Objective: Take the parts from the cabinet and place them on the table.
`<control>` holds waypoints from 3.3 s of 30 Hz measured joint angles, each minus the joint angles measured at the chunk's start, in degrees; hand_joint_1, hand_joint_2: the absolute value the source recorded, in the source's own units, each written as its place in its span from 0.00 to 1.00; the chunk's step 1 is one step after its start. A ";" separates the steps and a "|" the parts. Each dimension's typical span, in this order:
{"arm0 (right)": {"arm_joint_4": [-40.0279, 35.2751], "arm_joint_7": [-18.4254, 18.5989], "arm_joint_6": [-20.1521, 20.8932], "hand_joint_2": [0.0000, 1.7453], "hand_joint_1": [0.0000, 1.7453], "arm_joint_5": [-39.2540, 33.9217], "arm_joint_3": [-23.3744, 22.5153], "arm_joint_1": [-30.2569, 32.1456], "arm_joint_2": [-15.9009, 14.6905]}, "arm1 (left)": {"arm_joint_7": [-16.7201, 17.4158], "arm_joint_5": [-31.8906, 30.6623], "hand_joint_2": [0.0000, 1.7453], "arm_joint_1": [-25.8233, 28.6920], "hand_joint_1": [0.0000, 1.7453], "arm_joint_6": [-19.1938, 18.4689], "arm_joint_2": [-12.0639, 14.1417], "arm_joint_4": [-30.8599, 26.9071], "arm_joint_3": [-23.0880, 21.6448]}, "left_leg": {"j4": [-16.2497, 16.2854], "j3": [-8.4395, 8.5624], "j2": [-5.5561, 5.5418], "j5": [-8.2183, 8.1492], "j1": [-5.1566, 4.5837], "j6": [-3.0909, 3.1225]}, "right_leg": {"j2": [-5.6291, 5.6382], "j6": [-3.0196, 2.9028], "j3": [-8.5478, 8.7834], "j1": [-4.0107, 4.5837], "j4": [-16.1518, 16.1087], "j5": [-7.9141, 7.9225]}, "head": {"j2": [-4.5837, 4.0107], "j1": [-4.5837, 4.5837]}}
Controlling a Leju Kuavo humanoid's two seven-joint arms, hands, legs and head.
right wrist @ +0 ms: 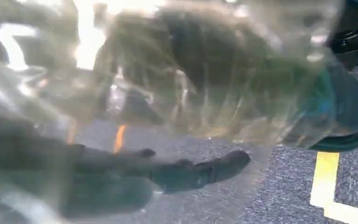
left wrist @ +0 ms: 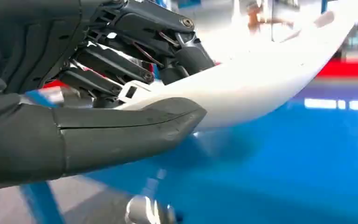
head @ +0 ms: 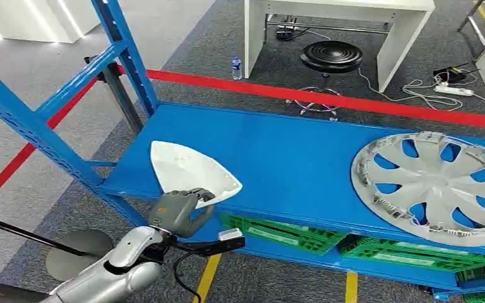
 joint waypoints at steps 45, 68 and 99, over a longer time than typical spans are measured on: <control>5.97 0.00 4.17 0.00 0.00 4.44 -0.15 -4.22 0.85 | -5.03 -16.02 1.00 -7.84 1.00 11.36 5.07 -8.72 -3.45 | 0.00 -0.06 0.00 0.02 0.00 0.00 | 0.00 0.02 -0.07 0.00 0.00 0.04 | 0.00 0.00; 8.17 0.00 4.79 0.00 0.00 4.68 -0.20 -5.14 1.92 | -3.85 -19.58 1.00 -8.78 1.00 13.74 6.97 -10.56 -5.73 | 0.01 -0.07 0.00 0.02 0.00 0.00 | 0.00 0.02 -0.07 -0.01 0.00 0.04 | 0.00 0.00; 8.92 0.00 4.81 0.00 0.00 6.01 -0.24 -5.64 2.49 | -1.68 -20.50 1.00 -8.65 1.00 10.99 9.14 -11.76 -5.99 | 0.15 -4.25 0.36 4.11 0.49 0.76 | -0.05 2.69 5.42 -1.13 1.39 -5.10 | 0.00 0.44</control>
